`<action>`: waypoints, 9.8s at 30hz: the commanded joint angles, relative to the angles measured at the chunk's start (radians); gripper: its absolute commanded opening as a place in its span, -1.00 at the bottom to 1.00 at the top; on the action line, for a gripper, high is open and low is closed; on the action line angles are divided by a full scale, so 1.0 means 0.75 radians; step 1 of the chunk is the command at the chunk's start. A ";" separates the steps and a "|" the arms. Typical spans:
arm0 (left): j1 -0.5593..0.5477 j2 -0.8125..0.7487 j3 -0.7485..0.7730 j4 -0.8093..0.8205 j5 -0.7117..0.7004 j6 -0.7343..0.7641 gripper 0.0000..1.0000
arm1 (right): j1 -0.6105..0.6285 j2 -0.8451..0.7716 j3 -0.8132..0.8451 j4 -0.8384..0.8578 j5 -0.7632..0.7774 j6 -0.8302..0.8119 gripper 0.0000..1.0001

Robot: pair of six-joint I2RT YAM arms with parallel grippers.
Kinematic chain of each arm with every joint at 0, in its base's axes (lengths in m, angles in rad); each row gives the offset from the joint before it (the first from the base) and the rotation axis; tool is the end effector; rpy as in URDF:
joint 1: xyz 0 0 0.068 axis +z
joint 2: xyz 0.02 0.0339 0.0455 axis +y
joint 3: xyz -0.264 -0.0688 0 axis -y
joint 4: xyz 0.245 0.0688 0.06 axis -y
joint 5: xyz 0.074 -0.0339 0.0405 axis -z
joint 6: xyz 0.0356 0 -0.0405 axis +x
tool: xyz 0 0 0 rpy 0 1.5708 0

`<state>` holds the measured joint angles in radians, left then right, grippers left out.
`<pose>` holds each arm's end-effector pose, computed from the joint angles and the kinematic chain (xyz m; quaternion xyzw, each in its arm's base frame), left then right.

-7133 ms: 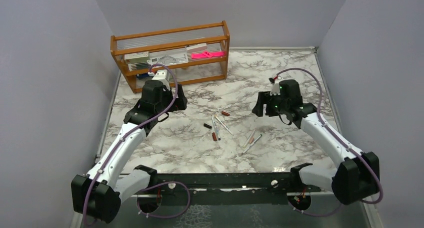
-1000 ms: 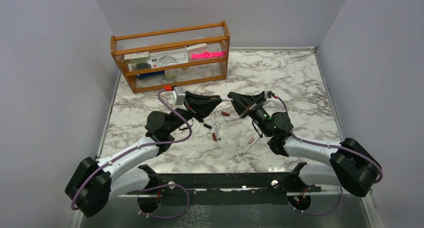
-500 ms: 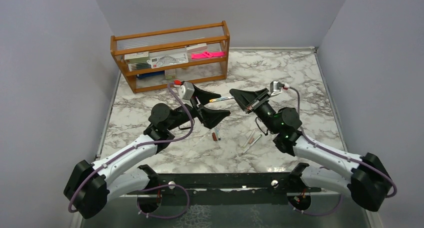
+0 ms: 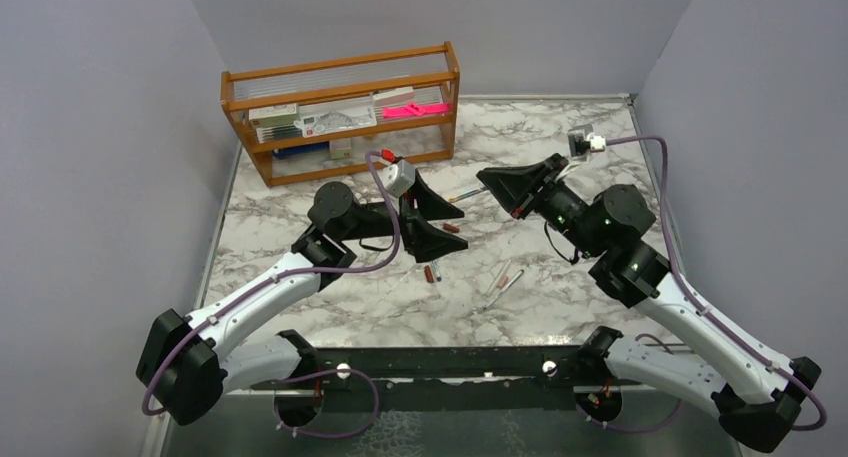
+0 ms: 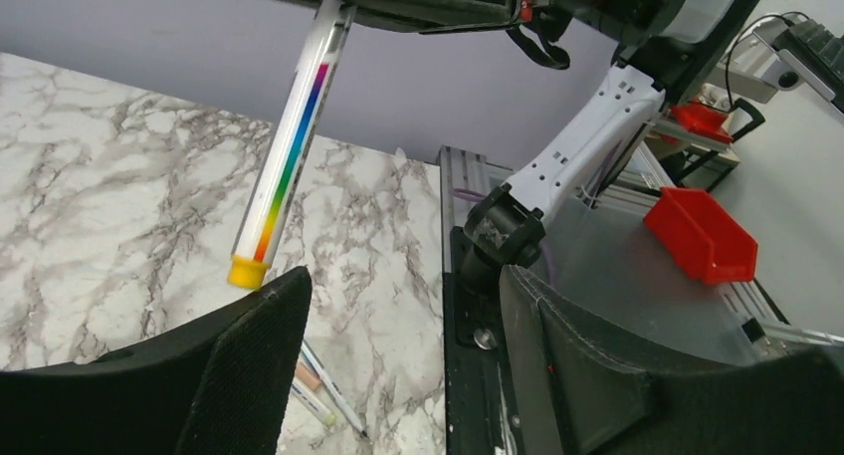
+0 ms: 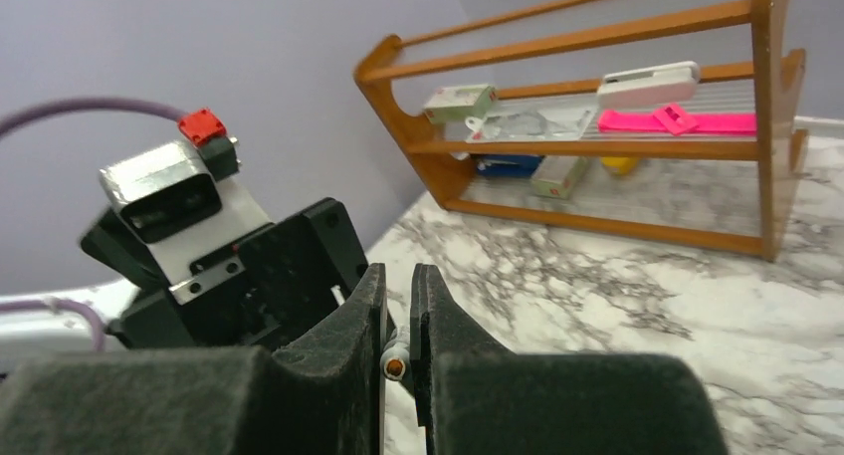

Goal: Insert the pens into the pen caps

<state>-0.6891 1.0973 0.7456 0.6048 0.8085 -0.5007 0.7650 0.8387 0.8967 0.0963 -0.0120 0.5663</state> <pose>0.1733 -0.1761 0.3451 0.3626 0.5311 -0.6068 0.4671 0.1389 0.1339 0.4008 -0.0691 0.6468 0.4721 0.5949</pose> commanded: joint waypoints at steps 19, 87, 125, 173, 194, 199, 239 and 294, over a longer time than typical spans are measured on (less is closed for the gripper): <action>0.005 0.145 0.123 -0.103 0.027 0.115 -0.33 | 0.007 0.162 0.121 -0.211 -0.414 -0.233 -0.96; 0.031 -0.061 -0.047 -0.544 -0.902 0.242 0.29 | -0.604 2.196 1.632 -0.397 0.170 -0.359 0.24; 0.031 -0.225 -0.219 -0.546 -0.805 0.081 0.35 | -0.532 1.015 0.151 -0.018 0.031 -0.401 -0.04; 0.471 -0.072 -0.177 -0.624 -0.435 -0.415 0.59 | 0.125 1.200 -0.116 -0.274 0.350 -0.382 -0.97; 0.477 0.081 -0.266 -0.283 -0.273 -0.678 0.59 | 0.454 0.681 -0.066 -0.095 0.397 -0.453 -0.97; 0.475 0.094 -0.284 -0.283 -0.246 -0.668 0.52 | 0.514 0.736 0.010 -0.082 0.433 -0.467 -0.96; 0.382 -0.351 -0.444 0.369 -0.414 -0.140 -1.00 | 0.515 0.358 -0.812 1.257 0.589 1.151 0.66; 0.138 -0.200 -0.098 0.022 0.135 -0.179 0.35 | 0.483 0.092 -0.104 -0.087 0.274 -0.438 -0.97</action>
<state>-0.5846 0.9401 0.6712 0.6273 0.8047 -0.6632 1.1278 0.8665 0.6918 0.5121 0.3260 0.5014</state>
